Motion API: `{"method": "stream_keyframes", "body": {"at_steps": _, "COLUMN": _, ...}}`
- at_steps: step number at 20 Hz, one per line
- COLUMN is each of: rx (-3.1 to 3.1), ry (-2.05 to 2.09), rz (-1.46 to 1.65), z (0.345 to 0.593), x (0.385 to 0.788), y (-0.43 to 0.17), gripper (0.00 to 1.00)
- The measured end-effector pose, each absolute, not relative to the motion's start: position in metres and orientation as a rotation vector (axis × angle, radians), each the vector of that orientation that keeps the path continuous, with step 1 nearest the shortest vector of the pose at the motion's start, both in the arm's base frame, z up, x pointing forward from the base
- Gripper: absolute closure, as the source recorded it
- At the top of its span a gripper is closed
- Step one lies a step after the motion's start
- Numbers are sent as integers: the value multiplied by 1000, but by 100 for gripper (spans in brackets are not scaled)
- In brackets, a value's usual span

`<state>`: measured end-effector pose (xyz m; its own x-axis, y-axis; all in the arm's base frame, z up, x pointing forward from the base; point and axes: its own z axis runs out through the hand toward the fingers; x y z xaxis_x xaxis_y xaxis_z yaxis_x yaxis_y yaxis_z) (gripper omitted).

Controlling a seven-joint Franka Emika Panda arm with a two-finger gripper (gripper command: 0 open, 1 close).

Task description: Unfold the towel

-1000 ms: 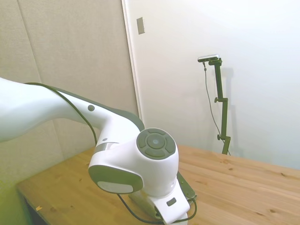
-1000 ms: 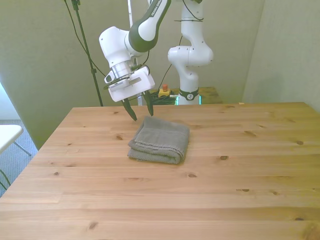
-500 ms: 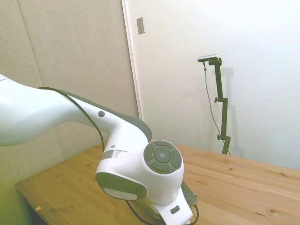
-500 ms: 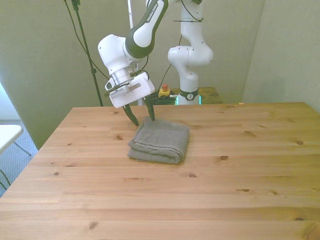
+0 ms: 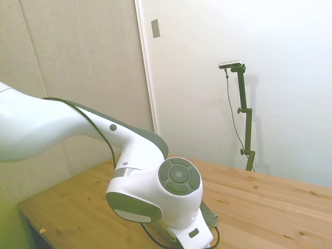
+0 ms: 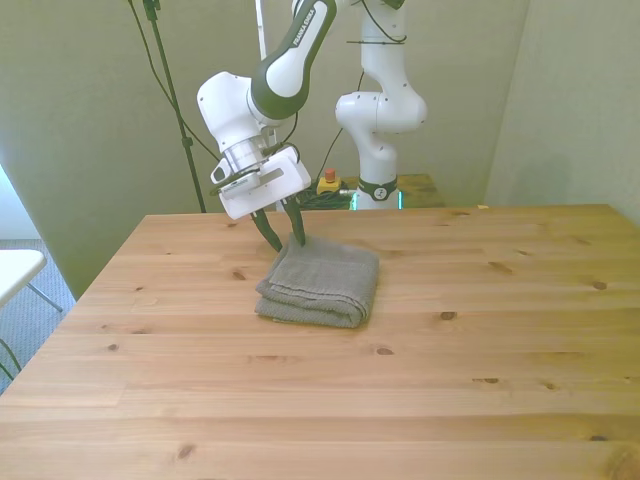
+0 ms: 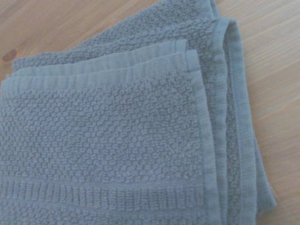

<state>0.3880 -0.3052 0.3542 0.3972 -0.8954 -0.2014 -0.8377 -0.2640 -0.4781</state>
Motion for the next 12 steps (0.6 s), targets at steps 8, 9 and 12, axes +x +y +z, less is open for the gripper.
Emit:
{"method": "stream_keyframes", "body": {"at_steps": 8, "rx": -2154, "ry": 1473, "rz": -135, "z": 349, "x": 390, "y": -300, "gripper": 100}}
{"method": "stream_keyframes", "body": {"at_steps": 9, "rx": -2155, "ry": 1473, "rz": -134, "z": 348, "x": 390, "y": -300, "gripper": 100}}
{"method": "stream_keyframes", "body": {"at_steps": 12, "rx": -2157, "ry": 1477, "rz": -128, "z": 344, "x": 390, "y": -300, "gripper": 100}}
